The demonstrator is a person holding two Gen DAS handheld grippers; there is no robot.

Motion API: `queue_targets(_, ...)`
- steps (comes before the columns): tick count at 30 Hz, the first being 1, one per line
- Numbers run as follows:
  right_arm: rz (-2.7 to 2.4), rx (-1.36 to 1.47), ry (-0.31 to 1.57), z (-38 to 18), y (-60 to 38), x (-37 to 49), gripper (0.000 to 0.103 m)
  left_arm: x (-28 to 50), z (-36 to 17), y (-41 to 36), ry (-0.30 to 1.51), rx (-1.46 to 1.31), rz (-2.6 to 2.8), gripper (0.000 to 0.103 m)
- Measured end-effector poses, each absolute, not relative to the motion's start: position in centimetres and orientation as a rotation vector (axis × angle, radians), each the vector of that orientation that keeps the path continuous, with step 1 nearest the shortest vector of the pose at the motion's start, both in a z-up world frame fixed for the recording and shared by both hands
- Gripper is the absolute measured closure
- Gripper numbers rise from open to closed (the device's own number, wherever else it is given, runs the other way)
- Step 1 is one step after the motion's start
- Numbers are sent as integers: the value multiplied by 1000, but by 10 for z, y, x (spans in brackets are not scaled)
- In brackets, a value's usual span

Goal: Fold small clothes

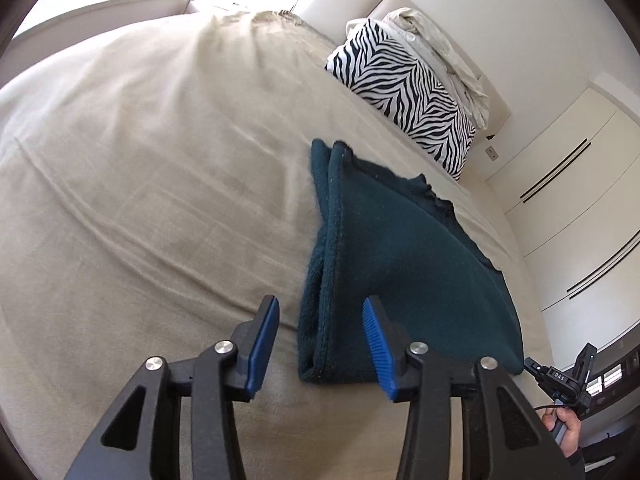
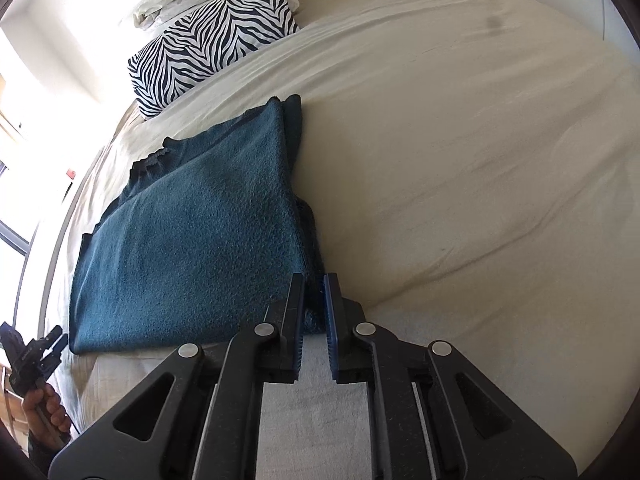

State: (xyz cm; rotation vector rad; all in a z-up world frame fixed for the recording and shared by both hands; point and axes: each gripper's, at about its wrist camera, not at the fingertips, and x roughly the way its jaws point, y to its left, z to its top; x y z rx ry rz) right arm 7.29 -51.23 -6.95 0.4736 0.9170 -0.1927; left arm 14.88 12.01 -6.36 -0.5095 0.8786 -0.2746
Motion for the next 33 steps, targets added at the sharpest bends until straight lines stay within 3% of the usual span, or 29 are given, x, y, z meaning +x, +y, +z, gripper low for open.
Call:
queue_targets(9, -7, 577, 823, -32, -471, 131, 94, 198, -24, 43, 801, -316, -374, 42)
queue_targets(15, 157, 653, 894, -52, -403, 222, 94, 265, -30, -9, 802, -174, -349, 42)
queue_targets(17, 194, 676, 919, -62, -378, 250, 84, 283, -33, -19, 807, -138, -337, 42)
queue_targets(19, 252, 719, 914, -71, -359, 273, 64, 298, -42, -21, 826, -108, -306, 42)
queue_targets(21, 288, 770, 913, -82, -346, 290, 54, 311, -59, -11, 870, -131, -279, 42)
queue_targets(24, 277, 816, 948, -107, -343, 307, 56, 316, -93, 9, 907, -176, -281, 42)
queue_targets(28, 288, 939, 875, -123, -380, 304, 75, 312, -95, 19, 874, -227, -331, 42)
queue_targets(33, 142, 1018, 739, -127, -451, 276, 76, 314, -98, 27, 870, -296, -364, 42)
